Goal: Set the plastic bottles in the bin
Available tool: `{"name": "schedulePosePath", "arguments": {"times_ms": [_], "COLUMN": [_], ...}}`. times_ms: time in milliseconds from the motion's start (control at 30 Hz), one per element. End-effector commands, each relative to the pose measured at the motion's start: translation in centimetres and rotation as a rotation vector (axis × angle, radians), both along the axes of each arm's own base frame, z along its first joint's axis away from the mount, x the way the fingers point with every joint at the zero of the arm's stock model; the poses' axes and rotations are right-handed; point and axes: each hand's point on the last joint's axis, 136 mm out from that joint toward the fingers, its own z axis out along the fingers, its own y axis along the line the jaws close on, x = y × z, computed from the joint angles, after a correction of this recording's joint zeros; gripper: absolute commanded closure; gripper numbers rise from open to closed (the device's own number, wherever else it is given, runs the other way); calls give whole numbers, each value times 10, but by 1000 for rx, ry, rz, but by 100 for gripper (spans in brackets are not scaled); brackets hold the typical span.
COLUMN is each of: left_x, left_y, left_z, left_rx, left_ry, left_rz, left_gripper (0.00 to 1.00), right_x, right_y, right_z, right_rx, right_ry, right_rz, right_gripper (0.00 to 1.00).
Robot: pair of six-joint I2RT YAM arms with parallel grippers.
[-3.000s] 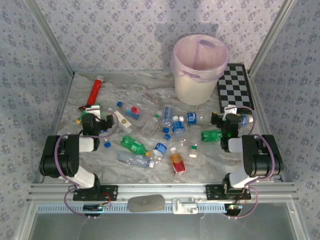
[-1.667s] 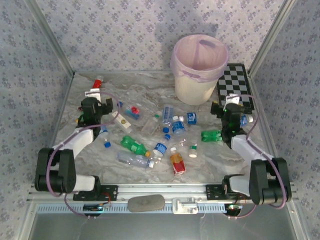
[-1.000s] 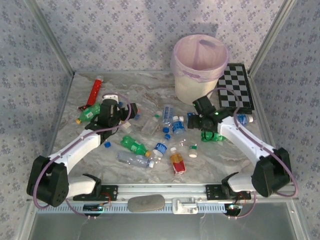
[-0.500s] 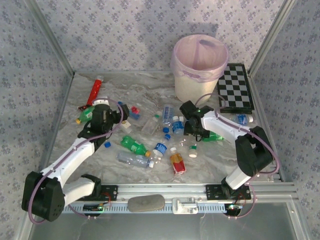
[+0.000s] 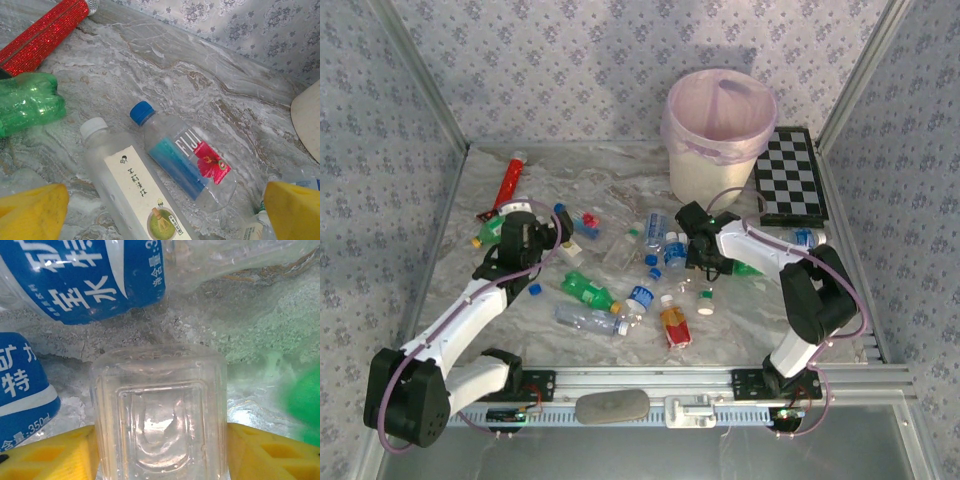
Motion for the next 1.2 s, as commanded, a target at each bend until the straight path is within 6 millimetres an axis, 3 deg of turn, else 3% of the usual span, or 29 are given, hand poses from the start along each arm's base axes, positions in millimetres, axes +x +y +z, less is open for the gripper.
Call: {"name": "schedulePosePath", "arguments": {"times_ms": [0, 267, 567, 667, 933, 967, 1167], "left_x": [0, -1, 2, 3, 7, 6, 1], "left_y": [4, 6, 7, 10, 36, 37, 46], "left_z": [9, 9, 8, 6, -1, 0, 2], "left_rx": [-18, -21, -53, -73, -190, -190, -187], "left_ry": [-24, -23, -29, -27, -25, -26, -33], "left_rz": [24, 37, 54, 68, 151, 152, 168], "left_gripper": [0, 0, 0, 0, 0, 0, 0], "right_x": [2, 8, 12, 13, 33, 39, 68], "right_y": [-1, -2, -4, 5, 41, 44, 43], "right_z": [-2, 14, 79, 109, 213, 235, 319], "right_rx": [-20, -12, 63, 149, 487, 512, 573], "right_ry": [-5, -61, -213, -288, -581, -632, -837], "right_rz": [-16, -5, 80, 157, 334, 349, 407], "right_gripper": [40, 52, 54, 55, 57, 57, 57]}}
